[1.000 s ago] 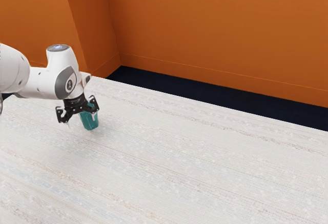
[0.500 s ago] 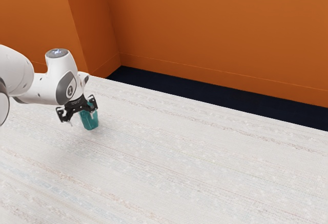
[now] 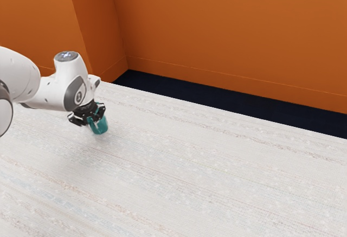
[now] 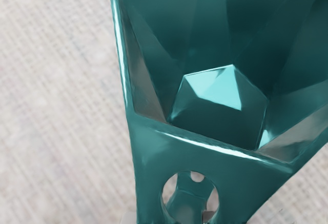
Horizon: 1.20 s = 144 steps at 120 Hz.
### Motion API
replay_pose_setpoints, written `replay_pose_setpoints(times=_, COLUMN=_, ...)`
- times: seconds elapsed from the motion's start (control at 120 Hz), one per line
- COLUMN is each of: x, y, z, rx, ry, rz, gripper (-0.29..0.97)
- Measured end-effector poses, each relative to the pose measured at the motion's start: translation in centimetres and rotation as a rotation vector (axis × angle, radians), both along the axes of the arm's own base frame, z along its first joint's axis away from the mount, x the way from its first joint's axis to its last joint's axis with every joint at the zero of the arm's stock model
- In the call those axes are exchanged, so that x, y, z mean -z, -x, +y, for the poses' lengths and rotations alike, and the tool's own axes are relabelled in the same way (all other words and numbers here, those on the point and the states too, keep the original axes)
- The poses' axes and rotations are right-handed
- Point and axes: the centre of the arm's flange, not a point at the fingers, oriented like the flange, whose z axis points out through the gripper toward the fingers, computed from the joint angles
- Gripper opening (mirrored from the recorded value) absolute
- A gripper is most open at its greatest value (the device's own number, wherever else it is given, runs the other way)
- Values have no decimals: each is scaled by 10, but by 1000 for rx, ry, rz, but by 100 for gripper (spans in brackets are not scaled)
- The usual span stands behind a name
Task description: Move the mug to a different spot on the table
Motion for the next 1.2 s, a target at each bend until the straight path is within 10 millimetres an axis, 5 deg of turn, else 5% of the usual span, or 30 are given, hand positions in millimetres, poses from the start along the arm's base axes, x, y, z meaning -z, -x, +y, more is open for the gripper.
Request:
replay_pose_setpoints(times=0.183, x=-17, y=-8, z=-12, rx=42, ry=-23, rz=-17, gripper=-4)
replay_pose_setpoints(times=0.458, x=-11, y=-11, z=-74, rx=145, ry=-14, rz=4, gripper=-6)
replay_pose_setpoints(times=1.2, x=-29, y=1, z=-177, rx=354, ry=-30, rz=-3, gripper=-6)
